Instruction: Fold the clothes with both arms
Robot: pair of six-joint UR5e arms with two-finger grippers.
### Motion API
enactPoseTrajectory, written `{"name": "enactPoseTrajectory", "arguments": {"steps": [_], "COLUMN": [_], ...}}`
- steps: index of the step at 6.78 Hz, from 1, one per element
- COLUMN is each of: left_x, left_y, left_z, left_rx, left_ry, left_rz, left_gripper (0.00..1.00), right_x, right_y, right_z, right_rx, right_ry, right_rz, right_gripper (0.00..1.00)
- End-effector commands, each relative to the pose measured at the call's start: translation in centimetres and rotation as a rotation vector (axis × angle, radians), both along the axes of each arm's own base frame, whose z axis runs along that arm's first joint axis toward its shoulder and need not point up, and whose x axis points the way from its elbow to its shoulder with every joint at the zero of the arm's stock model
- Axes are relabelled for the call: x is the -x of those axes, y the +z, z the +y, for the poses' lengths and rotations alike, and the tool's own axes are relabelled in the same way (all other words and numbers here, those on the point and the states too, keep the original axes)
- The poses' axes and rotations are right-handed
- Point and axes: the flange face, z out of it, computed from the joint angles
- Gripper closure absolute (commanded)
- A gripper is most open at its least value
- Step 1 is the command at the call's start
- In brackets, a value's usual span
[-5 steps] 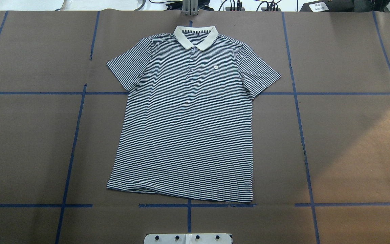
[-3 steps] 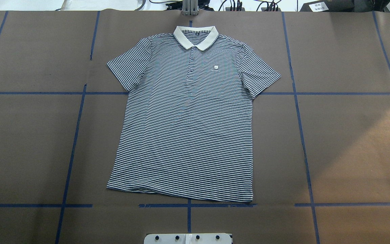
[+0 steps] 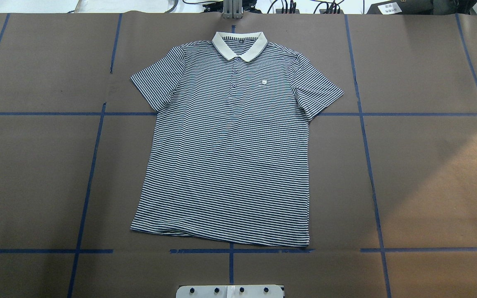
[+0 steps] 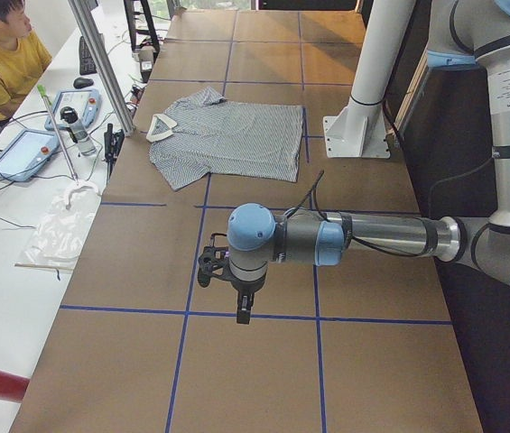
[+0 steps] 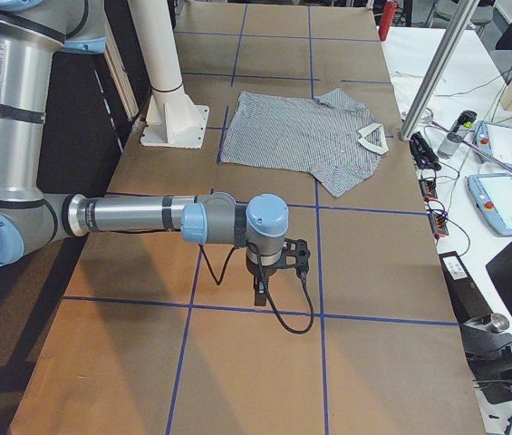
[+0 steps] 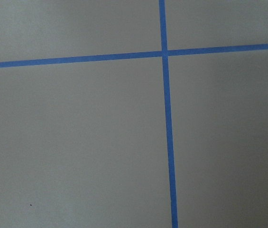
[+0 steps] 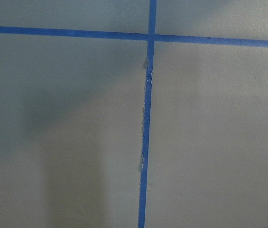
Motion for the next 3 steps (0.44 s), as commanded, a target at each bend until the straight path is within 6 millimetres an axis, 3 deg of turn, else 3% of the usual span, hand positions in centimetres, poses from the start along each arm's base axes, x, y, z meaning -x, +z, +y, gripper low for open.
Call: {"name": "enactPoseTrajectory", "arguments": {"steps": [1, 2, 3], "left_x": [-0.7, -0.6, -1.2], "left_y": [-2.3, -5.8, -11.2], "left_z": [-1.4, -4.1, -8.6], "left_rx": [-0.188, -0.354, -0.547], "left_ry": [0.01, 0.013, 0.024], "left_rz": [0.0, -0.014, -0.01], "left_gripper": [0.0, 0.0, 0.0], "right_x": [0.6, 0.7, 0.8], "right_y": [-3.4, -5.6, -5.6], "right_z": [-2.8, -5.4, -8.3], "right_rx": [-0.107, -0.23, -0.294], "right_ry": [-0.001, 0.001, 0.005], "right_rz": [-0.007, -0.001, -0.006], "right_gripper": [0.0, 0.0, 0.0]}}
